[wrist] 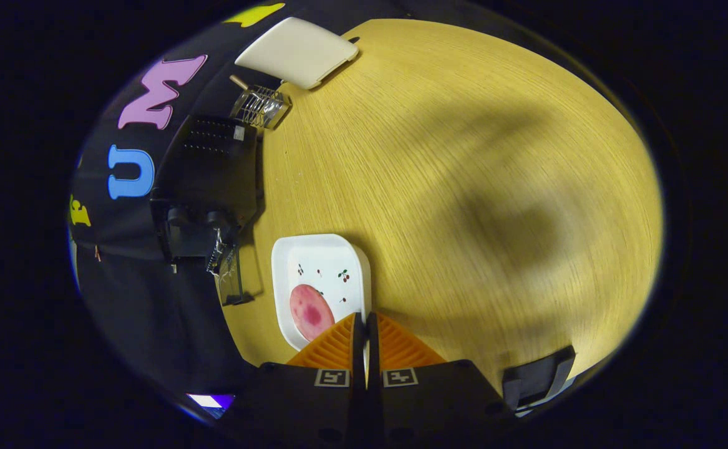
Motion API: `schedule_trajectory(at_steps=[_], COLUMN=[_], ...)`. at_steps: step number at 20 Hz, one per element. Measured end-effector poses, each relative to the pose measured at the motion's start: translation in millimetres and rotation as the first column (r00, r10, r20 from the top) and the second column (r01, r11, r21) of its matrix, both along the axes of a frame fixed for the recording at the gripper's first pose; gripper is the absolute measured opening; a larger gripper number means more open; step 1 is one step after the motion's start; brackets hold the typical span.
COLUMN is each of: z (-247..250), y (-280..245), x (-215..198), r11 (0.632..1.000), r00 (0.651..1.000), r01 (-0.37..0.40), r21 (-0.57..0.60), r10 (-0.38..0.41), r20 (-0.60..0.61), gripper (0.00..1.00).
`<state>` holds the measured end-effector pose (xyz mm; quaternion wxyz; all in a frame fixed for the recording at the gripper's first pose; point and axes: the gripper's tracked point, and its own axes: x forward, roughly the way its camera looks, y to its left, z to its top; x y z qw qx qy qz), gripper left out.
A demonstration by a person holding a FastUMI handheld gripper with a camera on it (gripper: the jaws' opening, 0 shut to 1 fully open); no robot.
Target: Open the toaster oven, put the food inside, and close the toaster oven door.
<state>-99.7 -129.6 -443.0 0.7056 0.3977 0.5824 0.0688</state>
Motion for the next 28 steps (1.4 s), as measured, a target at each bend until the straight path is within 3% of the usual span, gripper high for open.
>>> schedule_trajectory(at_steps=[7,15,28], z=[44,80,93], y=[32,127,278], x=[-7,-8,72], r11=[0.990,0.956,0.833], r00=[0.992,0.963,0.841], r01=[0.126,0.271,0.540], r21=[0.063,0.111,0.125], r10=[-0.127,-0.270,-0.538], r20=[0.018,-0.022,-0.048], gripper=[0.05,0.05,0.05])
